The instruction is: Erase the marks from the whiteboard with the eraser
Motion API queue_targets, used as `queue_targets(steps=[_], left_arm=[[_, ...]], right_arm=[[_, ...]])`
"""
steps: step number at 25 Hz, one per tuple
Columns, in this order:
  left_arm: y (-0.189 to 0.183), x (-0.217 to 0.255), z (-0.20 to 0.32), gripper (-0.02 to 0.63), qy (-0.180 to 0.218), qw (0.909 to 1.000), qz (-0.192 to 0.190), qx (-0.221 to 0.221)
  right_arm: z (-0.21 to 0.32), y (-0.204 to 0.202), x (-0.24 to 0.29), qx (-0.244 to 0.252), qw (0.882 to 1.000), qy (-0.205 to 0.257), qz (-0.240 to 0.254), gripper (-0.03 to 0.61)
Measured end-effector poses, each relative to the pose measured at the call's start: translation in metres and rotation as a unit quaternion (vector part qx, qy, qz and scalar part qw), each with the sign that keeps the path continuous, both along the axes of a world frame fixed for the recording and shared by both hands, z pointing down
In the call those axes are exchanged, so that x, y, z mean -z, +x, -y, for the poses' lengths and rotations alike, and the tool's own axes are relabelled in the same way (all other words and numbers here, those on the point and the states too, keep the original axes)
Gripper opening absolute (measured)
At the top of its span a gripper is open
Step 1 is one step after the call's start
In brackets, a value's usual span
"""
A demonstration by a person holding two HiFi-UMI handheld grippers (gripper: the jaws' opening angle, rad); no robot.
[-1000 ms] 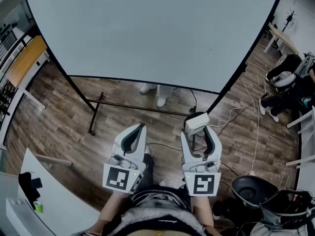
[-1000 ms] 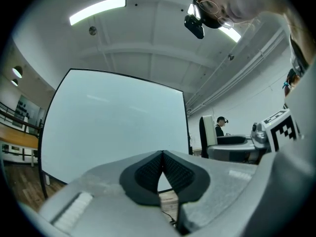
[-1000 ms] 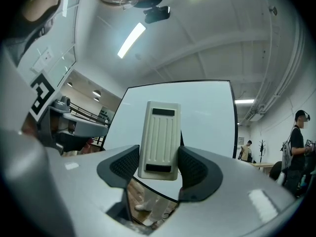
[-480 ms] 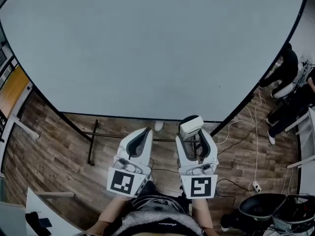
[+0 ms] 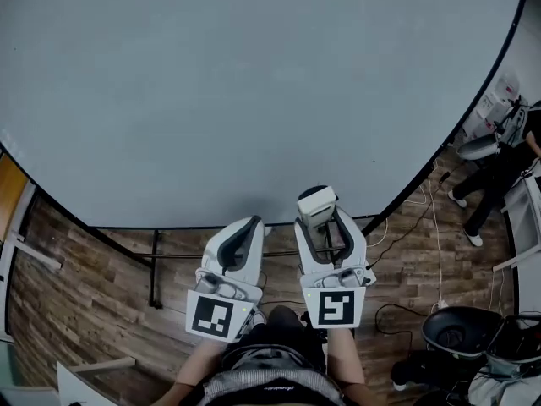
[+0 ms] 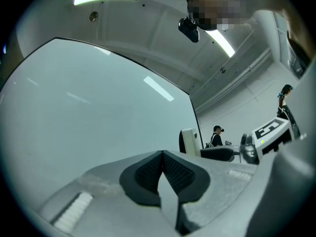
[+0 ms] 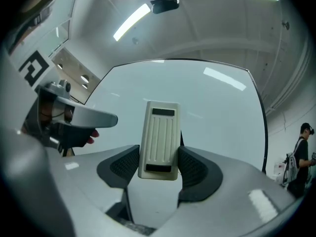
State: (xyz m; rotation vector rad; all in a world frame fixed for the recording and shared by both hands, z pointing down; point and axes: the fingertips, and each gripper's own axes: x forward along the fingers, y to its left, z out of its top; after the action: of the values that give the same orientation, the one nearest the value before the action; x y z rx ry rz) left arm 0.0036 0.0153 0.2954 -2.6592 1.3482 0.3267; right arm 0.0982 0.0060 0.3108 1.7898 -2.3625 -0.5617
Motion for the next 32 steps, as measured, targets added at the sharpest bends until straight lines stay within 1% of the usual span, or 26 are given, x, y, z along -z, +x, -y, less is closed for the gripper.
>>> queue_targets(steps=[2, 5, 8, 12, 16, 18, 21, 25, 27, 29, 32], left_arm=[[0.005, -0.001, 0.002, 0.003, 0.004, 1.0, 0.003, -0.001], [0.011, -0.003, 0.016, 0.005, 0.0, 0.9999, 0.009, 0.004], [0.02, 0.005, 0.035, 0.005, -0.001, 1.0, 0.009, 0.001], [0.031, 0.018, 0.057, 0.003, 0.007, 0.9999, 0.015, 0.003], [0.057, 0.025, 0.088, 0.005, 0.003, 0.9999, 0.01, 0.001], [0.067, 0.024, 0.096, 0.005, -0.005, 1.0, 0.007, 0.003], [0.075, 0.02, 0.101, 0.005, -0.015, 0.9999, 0.006, 0.002], [0.086, 0.016, 0.108, 0.005, -0.008, 0.9999, 0.013, -0.003], [0.089, 0.011, 0.109, 0.005, -0.019, 0.9998, 0.01, -0.003], [0.097, 0.008, 0.107, 0.005, -0.025, 0.9996, 0.008, -0.011], [0.113, 0.007, 0.108, 0.005, -0.02, 0.9994, 0.014, -0.025]], right_arm=[[0.007, 0.006, -0.003, -0.002, 1.0, -0.006, -0.006, 0.25], [0.028, 0.017, 0.001, -0.006, 1.0, -0.006, 0.006, 0.25], [0.05, 0.033, 0.012, -0.004, 1.0, -0.012, 0.009, 0.25], [0.075, 0.054, 0.031, -0.012, 1.0, -0.004, -0.001, 0.25], [0.111, 0.085, 0.041, -0.033, 0.999, -0.007, -0.028, 0.25], [0.124, 0.095, 0.041, -0.038, 0.999, -0.009, -0.032, 0.25], [0.131, 0.101, 0.036, -0.037, 0.999, -0.011, -0.034, 0.249], [0.134, 0.102, 0.031, -0.036, 0.998, -0.006, -0.042, 0.247], [0.131, 0.101, 0.03, -0.033, 0.999, -0.002, -0.036, 0.246], [0.127, 0.106, 0.03, -0.03, 0.999, 0.0, -0.03, 0.245], [0.126, 0.112, 0.028, -0.026, 0.999, -0.008, -0.032, 0.244]])
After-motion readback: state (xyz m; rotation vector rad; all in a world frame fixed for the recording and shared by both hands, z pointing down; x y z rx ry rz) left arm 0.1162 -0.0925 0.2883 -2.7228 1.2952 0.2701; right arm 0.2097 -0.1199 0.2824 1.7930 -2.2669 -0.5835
